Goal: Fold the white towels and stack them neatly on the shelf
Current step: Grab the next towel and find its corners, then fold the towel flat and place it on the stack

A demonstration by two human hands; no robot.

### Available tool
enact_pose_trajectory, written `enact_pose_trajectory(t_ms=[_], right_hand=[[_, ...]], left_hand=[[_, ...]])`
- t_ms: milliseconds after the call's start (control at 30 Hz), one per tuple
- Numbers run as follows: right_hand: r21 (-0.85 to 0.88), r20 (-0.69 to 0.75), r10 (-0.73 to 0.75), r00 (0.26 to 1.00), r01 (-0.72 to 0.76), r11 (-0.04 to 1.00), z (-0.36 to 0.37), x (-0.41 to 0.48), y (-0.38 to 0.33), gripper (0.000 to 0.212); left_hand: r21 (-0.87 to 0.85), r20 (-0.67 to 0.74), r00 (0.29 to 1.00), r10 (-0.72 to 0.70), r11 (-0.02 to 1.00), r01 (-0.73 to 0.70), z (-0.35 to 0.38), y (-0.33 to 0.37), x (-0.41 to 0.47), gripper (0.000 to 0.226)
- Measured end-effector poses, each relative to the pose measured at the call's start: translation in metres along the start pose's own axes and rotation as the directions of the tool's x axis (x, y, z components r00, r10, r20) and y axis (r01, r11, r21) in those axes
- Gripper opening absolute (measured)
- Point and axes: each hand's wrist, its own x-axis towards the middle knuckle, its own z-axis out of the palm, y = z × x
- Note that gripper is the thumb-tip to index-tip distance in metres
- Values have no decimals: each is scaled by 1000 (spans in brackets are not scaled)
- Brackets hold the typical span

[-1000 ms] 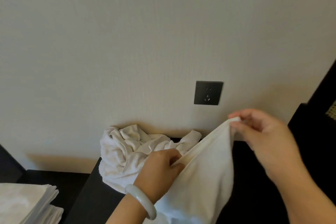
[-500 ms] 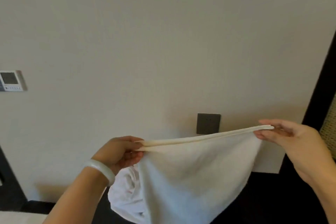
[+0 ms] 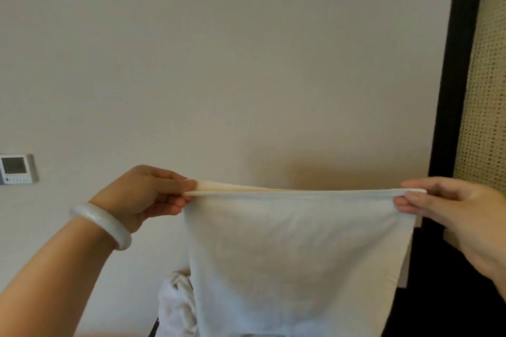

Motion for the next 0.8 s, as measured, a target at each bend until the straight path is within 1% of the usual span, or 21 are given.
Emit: enact_pose_trajectory(t_ms=[67, 133, 167, 233, 300, 333, 367, 400, 433, 467, 533, 567, 633, 667, 700, 767, 800], right_hand=[[13, -4, 2, 1000, -2, 1000, -4, 5, 0, 61], [11, 27, 56, 998, -56, 998, -5, 11, 8, 47], [2, 42, 100, 994, -100, 995, -4, 13, 14, 46], [0, 48, 191, 981, -191, 982, 1, 13, 28, 54], [1, 35, 248, 968, -248, 969, 6, 13, 40, 75], [11, 21, 245, 969, -246, 969, 7, 15, 44, 85], [25, 6, 234, 972, -234, 972, 8, 17, 45, 89], [41, -12, 205, 979, -205, 978, 8, 20, 43, 88], [47, -28, 176, 984, -175, 984, 7, 22, 36, 85], [40, -42, 149, 988, -147, 988, 7, 23, 27, 75], [38, -77, 80, 994, -78, 996, 3, 18, 10, 38], [44, -81, 60, 995, -56, 997, -1, 11, 3, 32], [31, -77, 37, 996, -35, 999, -8, -13, -6, 50], [12, -77, 46, 996, -45, 999, -12, -28, -3, 53], [-6, -65, 78, 995, -79, 997, -15, -43, 7, 48], [-64, -74, 200, 977, -205, 977, -19, -76, 43, 21], [-140, -114, 279, 953, -294, 946, -19, -95, 67, 18]], left_hand=[[-28, 2, 1000, -5, 1000, 5, 3, 4, -1, 12], [-58, 11, 999, -41, 997, 42, 10, -1, 1, 11], [-68, 22, 997, -72, 995, 74, 14, -6, 4, 12], [-89, 47, 987, -154, 983, 157, 22, -21, 11, 12], [-127, 61, 974, -220, 966, 226, 30, -33, 18, 10], [-150, 56, 970, -238, 958, 244, 33, -35, 22, 9], [-178, 48, 969, -242, 953, 246, 35, -35, 25, 7], [-202, 35, 972, -232, 951, 234, 36, -31, 26, 5], [-221, 25, 978, -206, 953, 207, 36, -25, 27, 4], [-234, 16, 985, -173, 957, 172, 35, -18, 25, 6], [-255, 8, 995, -101, 962, 99, 32, -3, 13, 8], [-260, 13, 998, -68, 963, 69, 30, 0, 4, 7], [-234, 56, 998, -29, 971, 41, 25, -4, -19, 23], [-214, 82, 996, -33, 976, 50, 22, -14, -31, 29], [-191, 109, 992, -60, 978, 81, 21, -29, -42, 34], [-136, 141, 978, -154, 975, 173, 22, -75, -64, 36], [-108, 132, 968, -213, 968, 228, 26, -104, -75, 32]])
